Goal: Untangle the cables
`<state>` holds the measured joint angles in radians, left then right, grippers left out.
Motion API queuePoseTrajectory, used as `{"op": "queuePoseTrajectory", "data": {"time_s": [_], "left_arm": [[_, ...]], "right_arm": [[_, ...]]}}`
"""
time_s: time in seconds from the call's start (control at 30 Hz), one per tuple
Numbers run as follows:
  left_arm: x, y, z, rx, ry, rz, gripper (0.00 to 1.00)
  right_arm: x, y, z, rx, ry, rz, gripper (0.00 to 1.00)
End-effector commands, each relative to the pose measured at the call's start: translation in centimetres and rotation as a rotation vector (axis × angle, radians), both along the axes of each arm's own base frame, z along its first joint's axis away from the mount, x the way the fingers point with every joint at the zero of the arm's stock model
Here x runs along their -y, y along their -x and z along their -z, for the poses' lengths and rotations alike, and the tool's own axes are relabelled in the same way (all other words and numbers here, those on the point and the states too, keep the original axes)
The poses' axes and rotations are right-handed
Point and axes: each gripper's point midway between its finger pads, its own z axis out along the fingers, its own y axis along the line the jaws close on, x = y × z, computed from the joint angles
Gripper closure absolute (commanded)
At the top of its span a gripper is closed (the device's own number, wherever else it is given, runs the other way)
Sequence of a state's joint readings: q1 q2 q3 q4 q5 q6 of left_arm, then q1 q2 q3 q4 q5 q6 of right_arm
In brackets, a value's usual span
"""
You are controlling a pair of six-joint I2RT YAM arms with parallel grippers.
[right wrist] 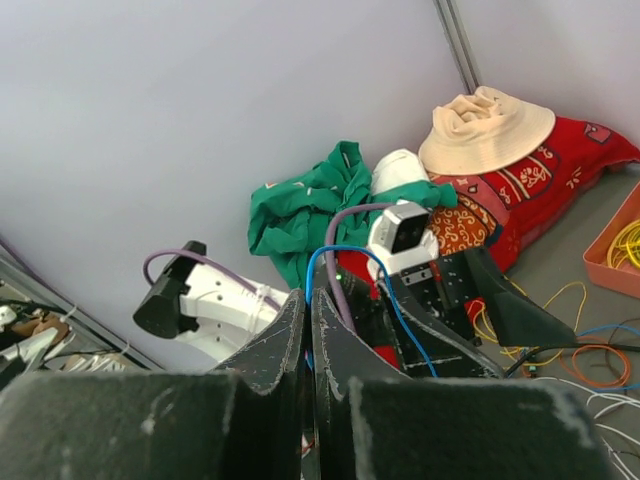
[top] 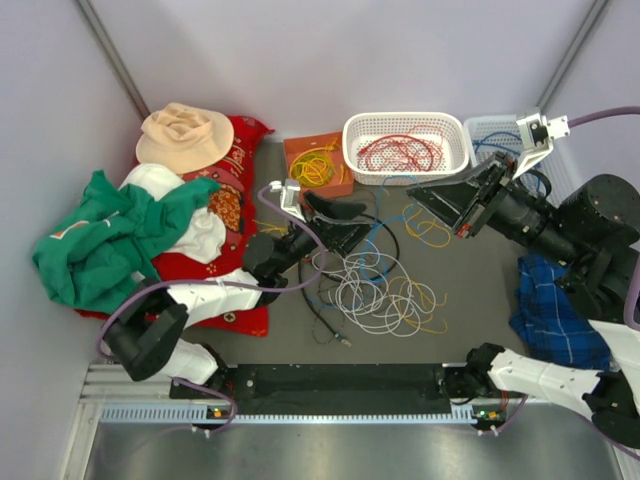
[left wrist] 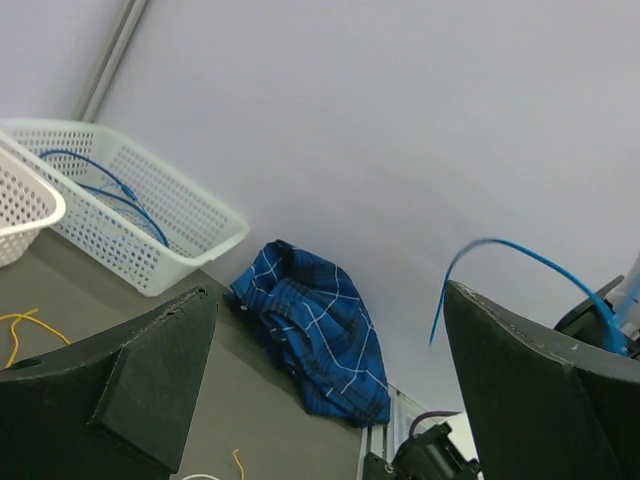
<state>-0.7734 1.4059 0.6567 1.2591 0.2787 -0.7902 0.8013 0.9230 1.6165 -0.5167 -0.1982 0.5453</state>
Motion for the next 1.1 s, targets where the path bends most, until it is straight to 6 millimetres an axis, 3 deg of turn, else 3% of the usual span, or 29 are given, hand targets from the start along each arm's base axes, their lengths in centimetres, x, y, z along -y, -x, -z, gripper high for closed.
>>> {"op": "queuePoseTrajectory", "data": {"time_s": [0.0, 0.47, 0.73, 0.9, 0.97, 1.03, 1.07], "left_arm": [[-0.9, 1.6, -5.3, 0.117, 0.203, 0.062, 0.01], [-0.6, 3.4, -6.6, 0.257, 0.212, 0.052, 0.01], [-0.6, 4.4, -5.3, 0.260, 0.192, 0.074, 0.01], [-3.1, 2.9, -4.2, 0.194, 0.118, -0.109, 0.02], [-2.6, 1.0, -1.4, 0.075, -0.039, -0.166, 0.03], [-4.1, -0.5, -2.9, 0.014, -0.079, -0.283, 0.06], [-4.7, -1.3, -0.4, -0.076, -0.194, -0.335, 0.06]], "right_arm": [[0.7, 1.5, -1.7, 0.034, -0.053, -0.030, 1.00], [0.3, 1.5, -1.4, 0.019, -0.065, -0.045, 1.00], [0.8, 1.2, -1.8, 0.016, -0.073, -0.014, 1.00], [1.7, 0.2, -1.1, 0.014, -0.038, 0.062, 1.00], [2.2, -0.6, -0.7, 0.020, -0.013, 0.114, 1.00], [2.6, -1.3, 0.3, 0.018, 0.031, 0.157, 1.00], [2.8, -1.8, 0.6, 0.014, 0.045, 0.188, 1.00]]}}
